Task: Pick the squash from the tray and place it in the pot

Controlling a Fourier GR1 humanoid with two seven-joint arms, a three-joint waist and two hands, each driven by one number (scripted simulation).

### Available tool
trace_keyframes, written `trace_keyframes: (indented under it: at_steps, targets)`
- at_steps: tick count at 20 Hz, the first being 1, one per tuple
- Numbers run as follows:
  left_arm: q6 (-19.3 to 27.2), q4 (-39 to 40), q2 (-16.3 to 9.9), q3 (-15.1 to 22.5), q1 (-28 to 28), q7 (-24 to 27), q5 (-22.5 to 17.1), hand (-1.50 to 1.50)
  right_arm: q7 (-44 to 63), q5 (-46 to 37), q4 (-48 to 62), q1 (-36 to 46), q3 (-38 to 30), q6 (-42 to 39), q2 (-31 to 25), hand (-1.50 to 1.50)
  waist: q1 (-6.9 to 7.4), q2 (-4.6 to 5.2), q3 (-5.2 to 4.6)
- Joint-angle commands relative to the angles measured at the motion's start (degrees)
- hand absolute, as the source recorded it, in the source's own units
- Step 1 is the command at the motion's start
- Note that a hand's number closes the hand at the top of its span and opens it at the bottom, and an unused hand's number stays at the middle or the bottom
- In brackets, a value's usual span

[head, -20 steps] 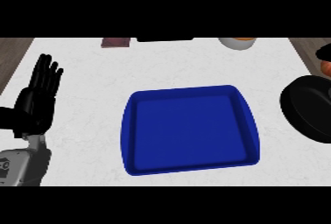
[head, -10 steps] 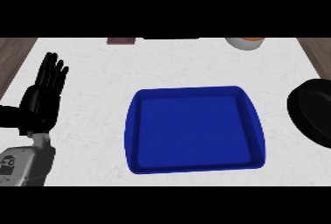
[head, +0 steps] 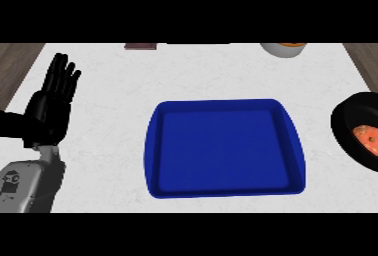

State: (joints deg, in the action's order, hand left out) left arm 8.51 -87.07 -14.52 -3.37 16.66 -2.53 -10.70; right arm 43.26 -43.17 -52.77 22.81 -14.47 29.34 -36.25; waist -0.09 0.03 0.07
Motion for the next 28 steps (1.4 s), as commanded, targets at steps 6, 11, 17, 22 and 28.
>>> trace_keyframes:
  at_steps: [6,11,17,22,28]
  targets:
    - [-1.3,-3.1,0.0,0.1,-0.8,-2.2,-0.5,0.0,-17.0,8.0,1.4,3.3,-6.6,9.2,-0.1,-1.5,0.67,-0.04,0.03]
    - [-2.1,-0.6,0.9,-0.6,-2.5,1.5,-0.3,0.0,-16.4,13.3,-3.4,2.0,-11.9,13.9,1.1,-1.5,-0.11,-0.06,-0.03]
    - [-1.0,-1.0,0.9,-0.8,-2.0,0.9,1.2,0.0,-21.7,20.9,-17.8,-8.6,-16.4,18.0,5.4,-1.5,-0.9,-0.26,-0.07]
    - [-2.6,3.5,0.8,-2.9,-0.7,4.2,0.7,0.0,-24.6,25.3,-25.8,-16.4,-20.8,18.1,6.1,-1.5,-0.81,-0.13,-0.08]
    - [0.1,-1.8,2.5,-0.5,-1.4,-0.5,2.9,0.0,-28.3,30.8,-40.9,-30.1,-25.0,16.6,13.7,-1.5,-0.62,-0.2,-0.08]
